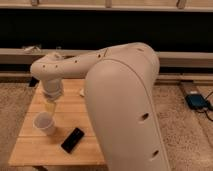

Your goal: Pick up the ceramic cup

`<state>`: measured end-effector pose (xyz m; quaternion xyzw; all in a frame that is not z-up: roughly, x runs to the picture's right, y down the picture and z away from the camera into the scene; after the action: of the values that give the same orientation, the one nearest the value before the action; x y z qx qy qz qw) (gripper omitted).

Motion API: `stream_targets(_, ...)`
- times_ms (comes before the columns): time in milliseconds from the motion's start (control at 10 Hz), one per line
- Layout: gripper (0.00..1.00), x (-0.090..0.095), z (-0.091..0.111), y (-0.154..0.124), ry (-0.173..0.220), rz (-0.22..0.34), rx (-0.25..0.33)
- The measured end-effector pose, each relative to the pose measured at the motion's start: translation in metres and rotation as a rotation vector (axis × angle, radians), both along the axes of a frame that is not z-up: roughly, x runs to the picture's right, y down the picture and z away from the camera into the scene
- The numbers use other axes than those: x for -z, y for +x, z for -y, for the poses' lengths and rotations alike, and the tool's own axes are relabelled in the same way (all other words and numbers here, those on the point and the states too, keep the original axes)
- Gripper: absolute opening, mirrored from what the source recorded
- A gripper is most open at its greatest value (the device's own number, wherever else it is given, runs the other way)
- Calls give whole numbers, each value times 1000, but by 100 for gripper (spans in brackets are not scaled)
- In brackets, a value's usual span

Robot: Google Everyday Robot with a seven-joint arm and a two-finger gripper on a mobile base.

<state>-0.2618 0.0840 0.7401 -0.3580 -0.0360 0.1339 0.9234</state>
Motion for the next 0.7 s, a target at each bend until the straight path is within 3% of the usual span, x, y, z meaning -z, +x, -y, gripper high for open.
stream_targets(400,80,-13,-12,-32,-18,25,34)
stream_targets(700,80,-20,-20,-40,-20,34,17)
